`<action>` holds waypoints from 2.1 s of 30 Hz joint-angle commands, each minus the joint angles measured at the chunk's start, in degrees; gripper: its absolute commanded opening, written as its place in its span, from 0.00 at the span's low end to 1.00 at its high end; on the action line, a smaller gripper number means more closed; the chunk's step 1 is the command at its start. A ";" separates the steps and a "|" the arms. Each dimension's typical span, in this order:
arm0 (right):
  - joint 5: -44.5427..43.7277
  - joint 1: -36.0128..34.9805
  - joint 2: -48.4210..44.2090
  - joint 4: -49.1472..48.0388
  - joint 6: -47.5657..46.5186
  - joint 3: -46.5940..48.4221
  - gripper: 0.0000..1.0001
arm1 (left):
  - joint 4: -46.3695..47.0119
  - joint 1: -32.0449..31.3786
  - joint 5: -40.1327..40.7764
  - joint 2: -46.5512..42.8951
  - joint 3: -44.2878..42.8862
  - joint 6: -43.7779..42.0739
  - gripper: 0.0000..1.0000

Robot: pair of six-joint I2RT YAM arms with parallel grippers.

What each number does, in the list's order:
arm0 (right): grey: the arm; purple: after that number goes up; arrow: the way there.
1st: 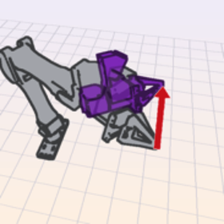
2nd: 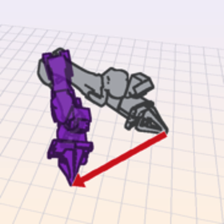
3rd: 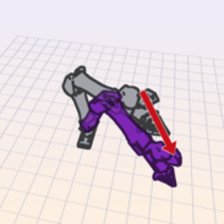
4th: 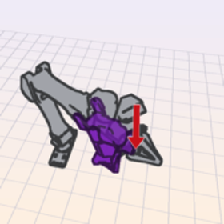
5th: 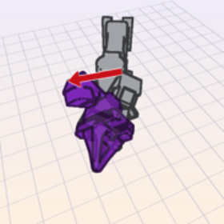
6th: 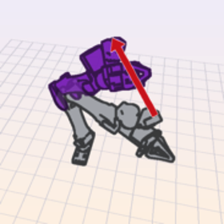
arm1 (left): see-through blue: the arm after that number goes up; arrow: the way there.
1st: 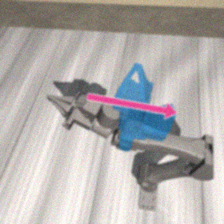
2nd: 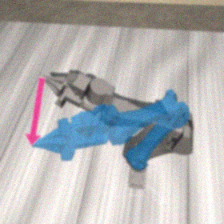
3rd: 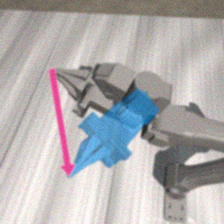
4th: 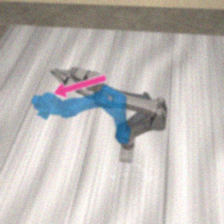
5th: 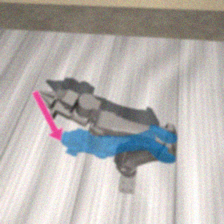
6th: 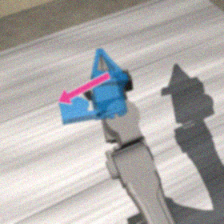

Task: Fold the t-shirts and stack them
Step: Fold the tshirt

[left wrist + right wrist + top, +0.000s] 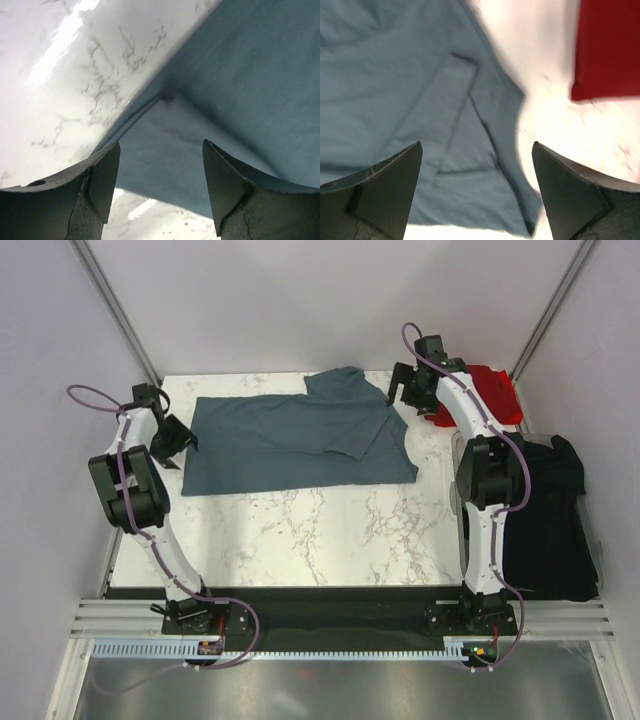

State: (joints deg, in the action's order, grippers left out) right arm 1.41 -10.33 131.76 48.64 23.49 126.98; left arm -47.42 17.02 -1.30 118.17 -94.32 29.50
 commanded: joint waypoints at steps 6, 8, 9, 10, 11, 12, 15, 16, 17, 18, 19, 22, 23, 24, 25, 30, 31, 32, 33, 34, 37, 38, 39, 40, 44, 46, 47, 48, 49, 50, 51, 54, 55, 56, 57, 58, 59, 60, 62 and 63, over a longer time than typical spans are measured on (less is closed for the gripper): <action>6.75 0.66 -29.44 -12.51 2.53 -41.25 0.98 | 5.13 0.30 1.57 -23.75 23.61 -0.14 0.74; 8.77 0.66 -33.74 -15.06 2.71 -49.67 0.97 | 8.46 0.30 1.56 -26.23 27.86 -0.14 0.75; 9.22 0.57 -34.55 -15.76 2.88 -51.81 0.96 | 9.27 0.30 -0.09 -27.45 31.01 -0.14 0.76; 9.57 0.57 -35.08 -16.82 2.71 -53.40 0.96 | 9.97 0.21 -0.45 -27.64 32.17 -0.23 0.75; 9.58 0.48 -35.26 -16.83 2.45 -55.33 0.95 | 10.85 0.30 -0.63 -27.47 33.05 0.03 0.76; 9.75 0.57 -35.09 -17.35 1.92 -55.96 0.94 | 10.86 0.30 -1.16 -26.86 34.02 0.56 0.76; 10.28 0.57 -33.51 -18.67 1.57 -57.72 0.91 | 12.08 0.30 -2.47 -25.63 34.91 1.97 0.75; 10.11 0.57 -32.98 -19.19 1.39 -57.89 0.90 | 12.70 0.39 -2.74 -24.84 35.17 2.23 0.75; 9.84 0.57 -31.76 -19.29 1.30 -58.16 0.90 | 13.05 0.30 -3.26 -24.39 35.26 2.49 0.75; 9.06 0.48 -31.22 -19.55 1.13 -58.25 0.89 | 13.49 0.21 -3.27 -23.78 35.00 2.50 0.75; 8.79 0.57 -30.78 -19.99 1.04 -58.25 0.89 | 13.49 0.30 -2.92 -22.47 34.74 2.50 0.74; 8.00 0.66 -29.02 -21.21 0.86 -58.69 0.89 | 13.93 0.30 -1.34 -20.97 33.77 3.02 0.74; 7.99 0.57 -28.24 -21.57 0.95 -58.69 0.89 | 14.11 0.30 -1.25 -20.27 33.59 3.02 0.73; 7.99 0.57 -27.79 -22.27 0.86 -58.69 0.89 | 14.46 0.30 -1.07 -20.00 33.16 3.46 0.74; 8.08 0.66 -27.35 -22.62 0.95 -58.69 0.89 | 14.72 0.30 -0.99 -19.73 32.98 3.64 0.73; 8.00 0.57 -25.07 -23.68 0.69 -58.60 0.86 | 15.42 0.30 0.77 -17.10 31.31 4.78 0.71; 7.82 0.57 -24.89 -23.94 0.68 -58.69 0.83 | 15.34 0.30 1.12 -16.83 31.13 4.87 0.69; 7.38 0.57 -24.72 -23.95 0.42 -58.86 0.82 | 15.51 0.30 1.04 -16.48 31.04 5.13 0.67; 7.21 0.57 -24.63 -24.12 0.25 -58.86 0.80 | 15.60 0.30 1.12 -15.70 30.78 5.22 0.66; 7.12 0.57 -24.54 -24.21 0.16 -59.04 0.78 | 15.60 0.30 2.43 -15.43 30.60 5.31 0.63; 6.50 0.66 -24.54 -24.65 -0.02 -59.48 0.59 | 15.51 0.30 3.85 -14.55 29.46 5.22 0.46; 6.24 0.66 -24.54 -24.74 -0.02 -59.48 0.54 | 15.51 0.30 4.02 -14.46 29.03 5.22 0.42; 5.71 0.57 -24.54 -25.00 -0.11 -59.56 0.47 | 15.51 0.30 3.94 -14.28 27.80 5.13 0.37; 5.36 0.66 -24.54 -24.83 -0.11 -59.39 0.40 | 15.43 0.21 3.76 -13.67 27.09 4.87 0.27; 5.36 0.66 -23.93 -23.60 -0.02 -55.72 0.02 | 13.76 0.12 1.57 -12.35 22.09 3.82 0.07; 7.02 0.66 -23.83 -21.14 0.24 -52.46 0.00 | 11.57 -0.05 -1.68 -12.35 18.22 3.55 0.02; 7.55 0.66 -24.53 -20.26 0.25 -48.53 0.00 | 10.52 -0.14 -1.95 -13.31 16.73 3.46 0.02; 7.90 0.57 -25.15 -18.51 0.07 -46.75 0.00 | 9.29 -0.14 -2.56 -14.10 14.02 3.29 0.02; 7.56 0.57 -26.20 -17.54 -0.02 -45.08 0.00 | 7.62 -0.14 -2.48 -15.50 13.03 3.11 0.02; 4.94 0.66 -28.99 -16.49 -0.11 -42.71 0.00 | 6.82 -0.14 -2.04 -16.82 12.15 2.68 0.02; 3.44 0.57 -30.67 -15.60 -0.19 -42.08 0.00 | 6.12 -0.05 -0.82 -19.88 11.01 2.50 0.02; 0.44 0.66 -36.57 -12.71 0.16 -44.17 0.00 | 3.74 0.12 0.59 -24.98 12.05 1.88 0.03; 0.87 0.66 -38.93 -12.61 0.42 -45.84 0.00 | 3.48 0.73 0.60 -26.05 13.28 1.97 0.03; 1.40 0.66 -40.00 -12.52 0.77 -50.21 0.00 | 3.47 0.91 0.34 -27.28 16.68 2.32 0.03; 2.36 0.57 -41.14 -12.95 1.90 -52.86 0.00 | 3.56 1.09 -0.01 -28.33 18.80 2.49 0.03; 3.24 0.57 -43.15 -13.74 2.44 -58.63 0.00 | 3.74 1.44 -0.45 -30.35 21.00 2.76 0.03; 4.12 0.66 -43.95 -14.53 2.96 -61.38 0.00 | 4.43 1.44 -0.89 -31.32 25.81 3.28 0.03; 5.69 0.57 -44.57 -15.50 3.58 -63.85 0.00 | 5.22 1.44 -2.46 -32.29 28.47 3.64 0.04; 6.76 0.48 -45.89 -16.30 3.76 -69.48 0.00 | 7.68 1.44 -4.32 -35.54 36.61 4.42 0.25; 6.76 0.48 -46.24 -16.82 3.59 -70.89 0.00 | 9.95 1.35 -5.37 -36.68 38.84 4.69 0.35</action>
State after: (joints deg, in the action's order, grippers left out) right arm 6.31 -9.89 84.49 30.87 25.71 61.82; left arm -38.87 18.31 -3.05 82.83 -63.51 33.19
